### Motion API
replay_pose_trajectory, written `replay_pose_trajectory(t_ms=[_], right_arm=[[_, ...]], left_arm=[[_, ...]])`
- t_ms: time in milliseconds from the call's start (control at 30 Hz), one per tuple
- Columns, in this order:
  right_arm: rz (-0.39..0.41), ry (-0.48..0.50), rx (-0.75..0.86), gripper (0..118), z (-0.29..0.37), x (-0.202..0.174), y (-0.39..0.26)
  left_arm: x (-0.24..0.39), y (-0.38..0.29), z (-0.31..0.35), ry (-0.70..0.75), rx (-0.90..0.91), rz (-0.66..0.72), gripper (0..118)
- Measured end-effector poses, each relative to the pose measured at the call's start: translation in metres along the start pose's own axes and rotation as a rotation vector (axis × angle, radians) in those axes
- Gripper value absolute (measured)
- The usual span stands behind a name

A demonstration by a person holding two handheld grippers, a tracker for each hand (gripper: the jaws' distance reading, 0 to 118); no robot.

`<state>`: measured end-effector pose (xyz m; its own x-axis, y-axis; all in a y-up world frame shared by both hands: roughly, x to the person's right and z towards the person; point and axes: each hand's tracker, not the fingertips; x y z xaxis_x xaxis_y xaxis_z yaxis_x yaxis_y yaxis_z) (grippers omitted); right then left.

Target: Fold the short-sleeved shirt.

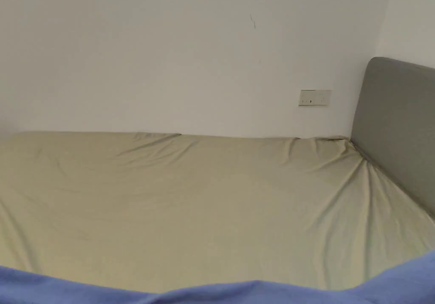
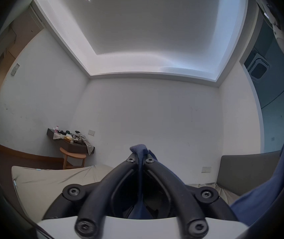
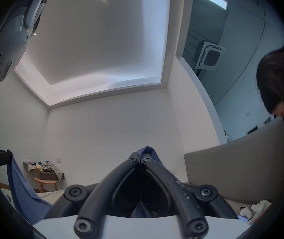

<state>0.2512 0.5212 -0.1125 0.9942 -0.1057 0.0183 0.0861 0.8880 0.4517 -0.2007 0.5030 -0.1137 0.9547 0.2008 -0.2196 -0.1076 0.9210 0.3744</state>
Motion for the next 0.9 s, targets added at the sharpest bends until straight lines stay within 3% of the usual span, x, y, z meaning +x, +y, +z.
replay_pose_trajectory(t_ms=[200, 400, 500, 733, 800, 900], right_arm=[[-0.02, 0.087, 0.007, 0, -0.077, 0.014, 0.001], [-0.061, 0.129, -0.01, 0, -0.223, 0.027, 0.0], [-0.128, 0.128, -0.033, 0, -0.293, 0.034, 0.001], [-0.035, 0.124, 0.012, 0, -0.414, 0.031, 0.052], [0.015, 0.118, 0.054, 0, -0.428, 0.027, 0.072], [0.014, 0.136, 0.075, 0, -0.433, 0.029, 0.091]], left_arm=[[0.019, 0.02, -0.063, -0.096, 0.021, 0.026, 2], [0.05, 0.037, -0.208, -0.234, 0.008, 0.035, 2], [0.068, 0.052, -0.286, -0.281, -0.024, 0.088, 2], [0.094, 0.093, -0.409, -0.295, 0.016, 0.088, 2], [0.093, 0.103, -0.426, -0.318, 0.031, 0.111, 2], [0.087, 0.105, -0.435, -0.316, 0.048, 0.166, 2]])
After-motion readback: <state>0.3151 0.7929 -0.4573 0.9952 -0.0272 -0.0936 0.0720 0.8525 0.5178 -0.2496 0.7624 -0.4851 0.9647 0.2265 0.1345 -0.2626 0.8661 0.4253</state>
